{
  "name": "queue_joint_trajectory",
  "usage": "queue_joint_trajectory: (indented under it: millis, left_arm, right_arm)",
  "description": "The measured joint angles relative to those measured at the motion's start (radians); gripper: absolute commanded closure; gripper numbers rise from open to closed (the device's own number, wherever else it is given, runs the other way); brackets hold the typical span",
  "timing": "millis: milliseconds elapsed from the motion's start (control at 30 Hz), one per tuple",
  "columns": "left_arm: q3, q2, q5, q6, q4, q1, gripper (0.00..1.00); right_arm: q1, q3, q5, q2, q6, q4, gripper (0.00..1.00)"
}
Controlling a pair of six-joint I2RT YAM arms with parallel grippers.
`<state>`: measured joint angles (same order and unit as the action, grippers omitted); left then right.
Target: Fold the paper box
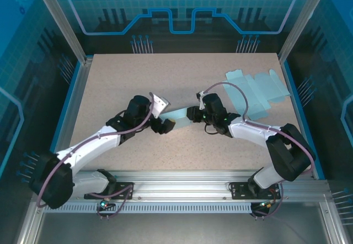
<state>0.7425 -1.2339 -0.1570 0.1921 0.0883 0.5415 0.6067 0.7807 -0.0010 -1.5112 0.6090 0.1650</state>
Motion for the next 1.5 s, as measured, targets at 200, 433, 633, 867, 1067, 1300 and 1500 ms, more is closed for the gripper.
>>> queue_joint_trajectory:
  millis: [200,433,633,867,1067,1300,1500]
  left_arm:
    - [0.101,-0.15,-0.009,0.134,0.109,-0.002,0.13]
    - [0.213,-0.3,0.018,0.208,0.164,0.0,0.18]
    - [0.244,-0.354,0.053,0.243,0.208,0.0,0.32]
    - [0.28,-0.386,0.051,0.286,0.267,0.015,0.6]
    - [0.286,-0.385,0.099,0.307,0.269,0.032,0.63]
    - [0.261,-0.355,0.357,0.325,0.204,0.036,0.61]
    - [0.215,-0.337,0.618,0.443,0.045,0.031,0.61]
  right_arm:
    - [0.003,0.011,0.005,0.0,-0.004,-0.024,0.72]
    - [0.009,0.02,0.019,0.0,-0.008,-0.041,0.72]
    - [0.01,0.025,0.02,0.0,-0.012,-0.05,0.72]
    - [0.01,0.027,0.031,0.002,-0.015,-0.054,0.72]
    - [0.011,0.027,0.039,0.037,-0.025,-0.116,0.64]
    - [0.016,0.029,0.109,0.164,-0.065,-0.321,0.51]
    - [0.011,0.06,0.257,0.306,-0.102,-0.48,0.16]
